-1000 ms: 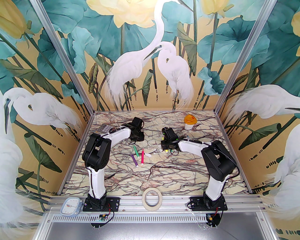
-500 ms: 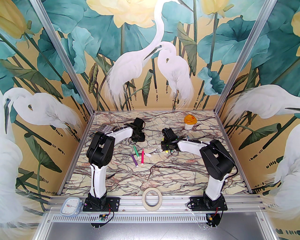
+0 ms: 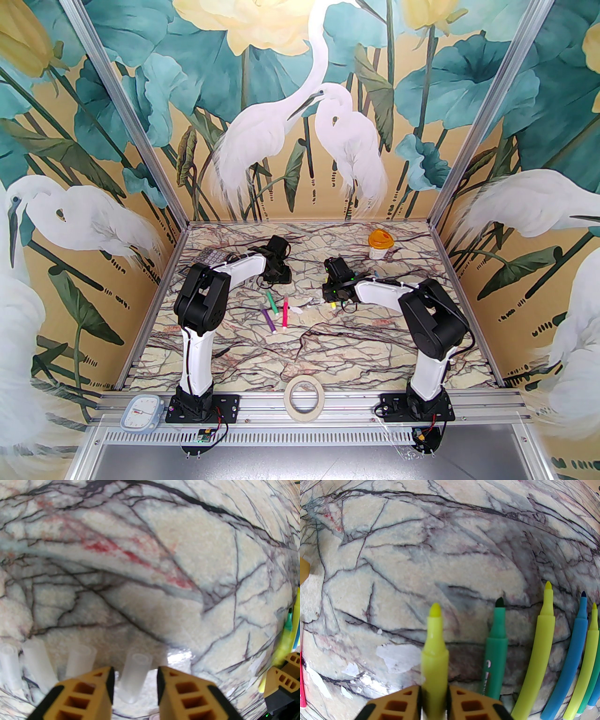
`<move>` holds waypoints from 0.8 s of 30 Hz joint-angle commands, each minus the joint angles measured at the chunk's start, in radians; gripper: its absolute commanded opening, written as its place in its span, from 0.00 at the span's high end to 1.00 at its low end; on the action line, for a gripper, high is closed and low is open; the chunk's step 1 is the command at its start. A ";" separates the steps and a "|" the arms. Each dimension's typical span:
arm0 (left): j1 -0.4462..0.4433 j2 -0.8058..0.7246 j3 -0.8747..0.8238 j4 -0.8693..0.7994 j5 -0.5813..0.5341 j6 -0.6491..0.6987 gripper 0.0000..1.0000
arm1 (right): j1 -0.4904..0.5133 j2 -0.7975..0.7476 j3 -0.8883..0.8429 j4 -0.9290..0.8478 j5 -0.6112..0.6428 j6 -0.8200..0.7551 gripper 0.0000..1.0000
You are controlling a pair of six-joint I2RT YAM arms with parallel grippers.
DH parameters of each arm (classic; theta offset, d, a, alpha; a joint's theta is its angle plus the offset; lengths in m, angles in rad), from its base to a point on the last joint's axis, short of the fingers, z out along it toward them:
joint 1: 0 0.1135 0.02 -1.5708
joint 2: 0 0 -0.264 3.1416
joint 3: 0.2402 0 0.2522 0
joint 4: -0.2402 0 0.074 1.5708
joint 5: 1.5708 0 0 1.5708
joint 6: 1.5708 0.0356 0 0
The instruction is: Open the pen caps
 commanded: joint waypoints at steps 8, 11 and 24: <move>-0.001 -0.182 -0.100 0.065 0.050 0.003 0.41 | 0.014 -0.041 0.045 -0.055 0.009 -0.013 0.69; 0.004 -0.265 -0.171 0.113 0.038 0.005 0.31 | 0.052 -0.057 0.078 -0.109 0.067 -0.028 0.65; 0.177 -0.648 -0.600 0.312 0.063 -0.049 0.20 | 0.259 0.039 0.287 -0.247 0.084 -0.045 0.55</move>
